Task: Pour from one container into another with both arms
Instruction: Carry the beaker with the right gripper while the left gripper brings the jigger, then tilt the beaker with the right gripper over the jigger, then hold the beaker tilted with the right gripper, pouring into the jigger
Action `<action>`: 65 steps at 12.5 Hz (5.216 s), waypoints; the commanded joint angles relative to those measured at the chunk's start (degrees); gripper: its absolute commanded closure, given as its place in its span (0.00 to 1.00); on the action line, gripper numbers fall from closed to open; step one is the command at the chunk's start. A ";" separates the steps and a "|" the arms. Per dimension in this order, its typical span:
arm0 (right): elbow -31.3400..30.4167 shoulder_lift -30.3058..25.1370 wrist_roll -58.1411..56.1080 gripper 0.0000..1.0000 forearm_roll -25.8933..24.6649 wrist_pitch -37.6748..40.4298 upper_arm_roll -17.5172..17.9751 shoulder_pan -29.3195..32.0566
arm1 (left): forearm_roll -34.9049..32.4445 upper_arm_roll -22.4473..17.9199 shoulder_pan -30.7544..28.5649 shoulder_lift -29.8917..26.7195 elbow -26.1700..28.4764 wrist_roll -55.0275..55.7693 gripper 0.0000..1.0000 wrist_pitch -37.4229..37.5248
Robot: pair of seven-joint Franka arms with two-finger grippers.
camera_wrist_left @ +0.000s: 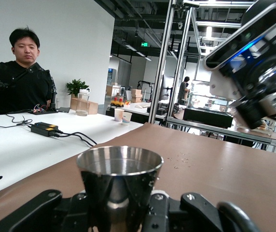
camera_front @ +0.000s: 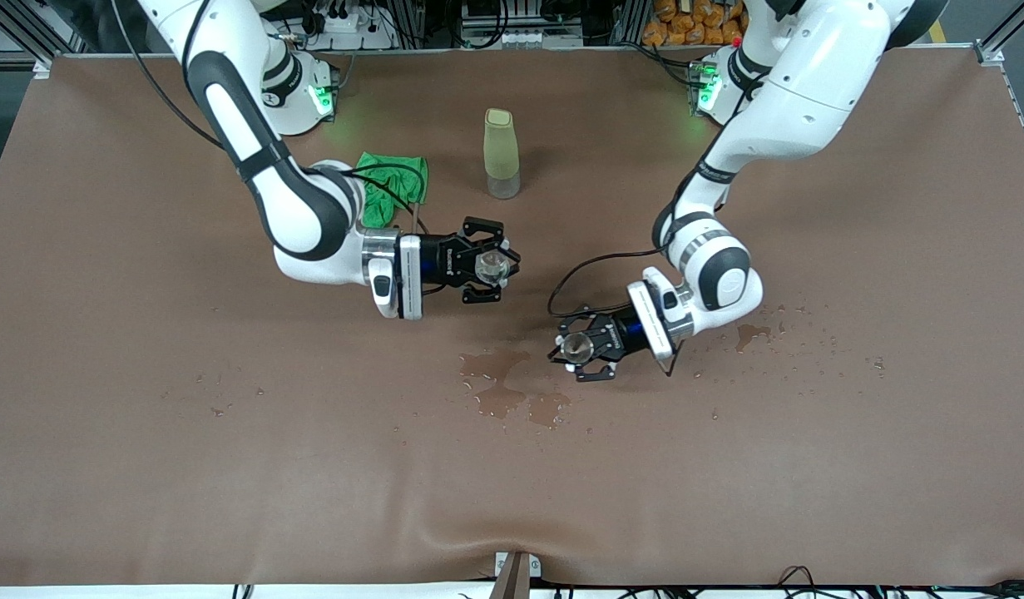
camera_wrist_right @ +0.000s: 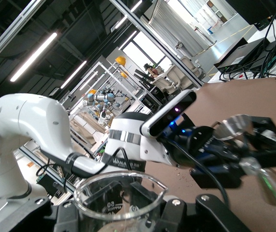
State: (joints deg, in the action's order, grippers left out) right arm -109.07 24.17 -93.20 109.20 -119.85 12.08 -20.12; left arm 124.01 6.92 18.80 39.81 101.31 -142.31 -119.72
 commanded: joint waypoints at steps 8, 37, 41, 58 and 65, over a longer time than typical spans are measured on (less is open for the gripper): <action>5.18 -0.08 7.06 1.00 3.66 -6.27 -0.39 -2.11 | 6.15 -0.42 8.09 4.40 -7.26 -1.30 1.00 -7.80; 15.64 7.21 17.69 1.00 3.83 -12.95 -0.39 -4.40 | 8.26 -0.42 8.98 4.75 -8.23 -1.30 1.00 -9.04; 15.73 7.21 18.22 1.00 4.18 -12.95 -0.39 -4.31 | 8.27 -0.51 8.98 4.75 -8.23 -1.30 1.00 -9.13; 15.90 7.91 24.37 1.00 8.40 -12.95 -0.39 -4.49 | 8.79 -0.59 9.33 4.84 -8.23 -1.30 1.00 -9.13; 15.99 7.91 27.28 1.00 8.49 -12.95 -0.39 -4.49 | 8.79 -0.68 9.33 4.84 -8.23 -1.39 1.00 -9.13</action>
State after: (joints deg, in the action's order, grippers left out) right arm -94.64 31.52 -67.07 116.07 -132.12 12.07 -23.75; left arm 130.50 6.73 27.24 43.88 94.53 -142.31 -128.09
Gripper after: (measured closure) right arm 0.837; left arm 0.907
